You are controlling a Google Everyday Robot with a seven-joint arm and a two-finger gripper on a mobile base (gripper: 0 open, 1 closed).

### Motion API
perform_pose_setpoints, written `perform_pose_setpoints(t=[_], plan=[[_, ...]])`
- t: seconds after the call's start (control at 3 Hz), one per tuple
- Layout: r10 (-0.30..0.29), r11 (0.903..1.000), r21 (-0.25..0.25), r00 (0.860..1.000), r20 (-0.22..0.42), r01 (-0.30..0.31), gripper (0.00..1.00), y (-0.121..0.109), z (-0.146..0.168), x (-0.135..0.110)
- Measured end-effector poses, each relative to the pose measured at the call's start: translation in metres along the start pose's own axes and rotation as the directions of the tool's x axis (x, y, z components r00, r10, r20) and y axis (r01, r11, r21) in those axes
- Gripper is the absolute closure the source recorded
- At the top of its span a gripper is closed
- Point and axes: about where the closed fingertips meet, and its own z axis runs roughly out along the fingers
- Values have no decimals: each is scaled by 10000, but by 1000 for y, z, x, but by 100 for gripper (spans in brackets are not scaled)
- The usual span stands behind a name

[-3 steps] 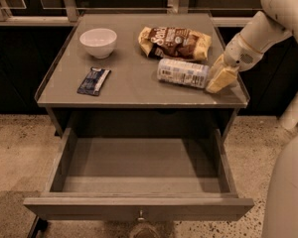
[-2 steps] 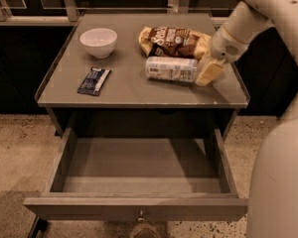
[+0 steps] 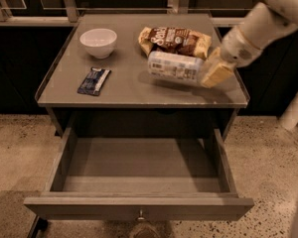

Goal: Place blue plastic bottle into top drawer

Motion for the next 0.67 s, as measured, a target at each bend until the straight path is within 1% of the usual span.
perform_pose_setpoints(t=[0.33,0.67], plan=[[-669,9944,930,9804,1851,503,100,50,-37,-28],[-1251,9822,1760,9263,3555,652,100,93,-45,-55]])
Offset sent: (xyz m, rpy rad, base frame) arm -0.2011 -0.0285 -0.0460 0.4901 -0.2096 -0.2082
